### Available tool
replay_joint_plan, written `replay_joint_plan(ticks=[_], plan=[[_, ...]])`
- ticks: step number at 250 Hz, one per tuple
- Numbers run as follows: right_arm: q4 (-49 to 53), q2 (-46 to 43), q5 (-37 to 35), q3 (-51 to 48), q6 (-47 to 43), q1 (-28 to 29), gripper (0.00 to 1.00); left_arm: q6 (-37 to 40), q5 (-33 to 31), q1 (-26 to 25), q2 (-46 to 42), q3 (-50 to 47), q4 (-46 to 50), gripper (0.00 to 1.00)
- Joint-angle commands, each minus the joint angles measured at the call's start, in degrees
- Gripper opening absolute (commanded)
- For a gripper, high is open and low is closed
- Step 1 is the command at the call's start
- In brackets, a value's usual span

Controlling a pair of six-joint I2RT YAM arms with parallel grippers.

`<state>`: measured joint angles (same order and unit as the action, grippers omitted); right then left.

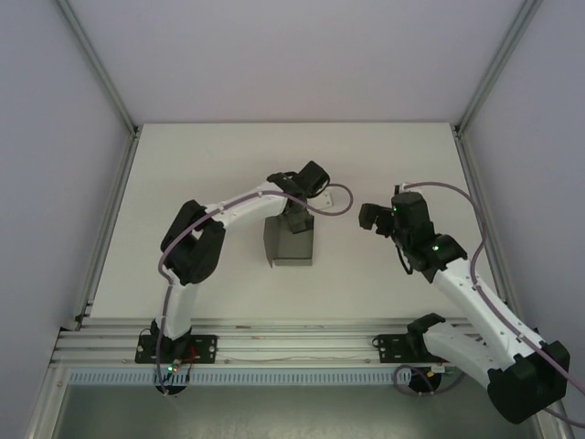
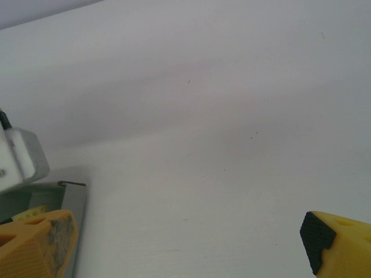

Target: Assemble paper box

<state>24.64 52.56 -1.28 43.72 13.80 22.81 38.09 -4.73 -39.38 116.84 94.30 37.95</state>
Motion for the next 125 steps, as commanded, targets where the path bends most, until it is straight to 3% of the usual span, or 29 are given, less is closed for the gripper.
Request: replay_joint_plan(ticks=[1, 46, 95, 125], plan=[[0.25, -0.89, 1.97, 0.1, -1.47, -0.23, 1.0, 1.4, 3.29, -0.13, -4.16, -0.26, 1.58, 1.0], [-1.96, 1.27, 6.88, 0.78, -6.68, -0.29, 1.0, -7.34, 3.22, 2.63, -12.71, -3.04, -6.62, 1.0], [-4.53, 11.84, 25.23, 4.57, -26.89, -0.22, 1.0, -31.86, -3.74, 8.29, -26.01, -11.81, -16.68, 1.0], [-5.37, 23.36, 31.96, 11.46, -39.85, 0.25, 0.99, -43.95, -0.72, 13.62, -33.07, -19.4, -18.94, 1.0]])
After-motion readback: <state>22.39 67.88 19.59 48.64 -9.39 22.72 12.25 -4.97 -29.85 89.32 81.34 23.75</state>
